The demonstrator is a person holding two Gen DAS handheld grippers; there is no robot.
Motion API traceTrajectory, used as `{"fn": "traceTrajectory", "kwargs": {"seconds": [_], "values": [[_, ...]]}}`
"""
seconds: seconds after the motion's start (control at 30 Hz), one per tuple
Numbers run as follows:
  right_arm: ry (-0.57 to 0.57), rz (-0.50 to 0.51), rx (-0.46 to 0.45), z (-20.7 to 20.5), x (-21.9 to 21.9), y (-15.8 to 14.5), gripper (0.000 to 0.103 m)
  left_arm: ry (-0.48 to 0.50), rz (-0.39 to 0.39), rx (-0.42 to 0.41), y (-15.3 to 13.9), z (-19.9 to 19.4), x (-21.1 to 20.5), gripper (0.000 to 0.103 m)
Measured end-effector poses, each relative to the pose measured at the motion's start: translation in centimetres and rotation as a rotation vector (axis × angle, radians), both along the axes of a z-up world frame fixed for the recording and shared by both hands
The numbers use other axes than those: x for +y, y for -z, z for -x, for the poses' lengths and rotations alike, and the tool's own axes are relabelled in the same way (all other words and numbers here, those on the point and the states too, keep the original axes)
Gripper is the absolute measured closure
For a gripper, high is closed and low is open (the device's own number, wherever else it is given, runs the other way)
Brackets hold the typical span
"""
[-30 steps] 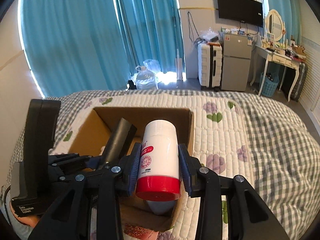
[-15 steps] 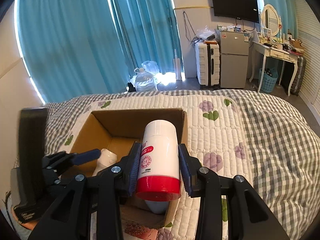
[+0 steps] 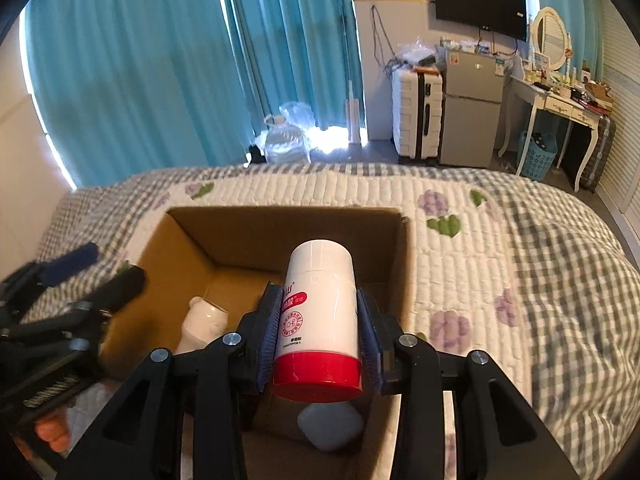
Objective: Organize rigid objects
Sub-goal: 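Carry black case and red-capped bottle into the box and release both, then lift both open tools away from the box toward the remaining items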
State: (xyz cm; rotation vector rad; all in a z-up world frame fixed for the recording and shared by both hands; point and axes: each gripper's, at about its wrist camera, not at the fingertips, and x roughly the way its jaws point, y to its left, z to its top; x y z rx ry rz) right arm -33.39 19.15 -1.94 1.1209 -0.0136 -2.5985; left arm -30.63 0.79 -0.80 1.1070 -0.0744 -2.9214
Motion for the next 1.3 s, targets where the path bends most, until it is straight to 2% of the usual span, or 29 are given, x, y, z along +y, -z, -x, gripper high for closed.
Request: {"fn": "traceTrajectory", "kwargs": {"seconds": [0.3, 0.43, 0.47, 0.5, 0.53, 0.63, 0.77, 0.8, 0.97, 1.07, 1.2, 1.3], "values": [[-0.004, -0.113, 0.027, 1.9, -2.2, 1.2, 0.066, 0.003, 0.063, 0.028, 1.4, 0.7, -0.6, 0.031], [-0.011, -0.101, 0.03, 1.8, -3.0, 1.6, 0.066, -0.007, 0.04, 0.037, 1.6, 0.7, -0.9, 0.031], [-0.009, -0.092, 0.037, 1.7, -3.0, 1.4, 0.064, -0.005, 0.036, 0.038, 1.6, 0.6, -0.9, 0.031], [-0.008, -0.091, 0.04, 1.6, -3.1, 1.2, 0.051, -0.009, 0.035, 0.041, 1.5, 0.4, -0.9, 0.031], [-0.007, -0.092, 0.045, 1.5, -3.2, 0.9, 0.045, -0.01, 0.033, 0.045, 1.2, 0.2, -0.9, 0.03], [-0.013, -0.093, 0.068, 0.4, -3.2, -0.4, 0.043, -0.006, 0.026, 0.069, -0.1, -0.9, -0.7, 0.03], [0.001, -0.08, 0.098, -2.3, -2.0, -3.5, 0.04, 0.007, 0.032, 0.131, -3.0, -3.5, -0.4, 0.03], [0.008, -0.079, 0.107, -3.0, -1.7, -4.4, 0.034, 0.002, 0.037, 0.153, -4.0, -4.5, -0.2, 0.026], [0.039, -0.059, 0.199, -8.8, 0.2, -10.2, 0.015, -0.005, 0.055, 0.258, -9.1, -9.5, 0.2, 0.021], [0.04, -0.06, 0.235, -12.0, 0.8, -12.7, 0.008, -0.008, 0.031, 0.283, -11.1, -11.9, 0.0, 0.021], [0.034, -0.062, 0.261, -16.1, 1.1, -14.2, 0.003, -0.003, 0.04, 0.296, -11.9, -14.6, 0.0, 0.021], [0.022, -0.062, 0.249, -18.3, 1.0, -13.3, 0.002, 0.006, 0.044, 0.289, -10.9, -16.7, -0.3, 0.021]]}}
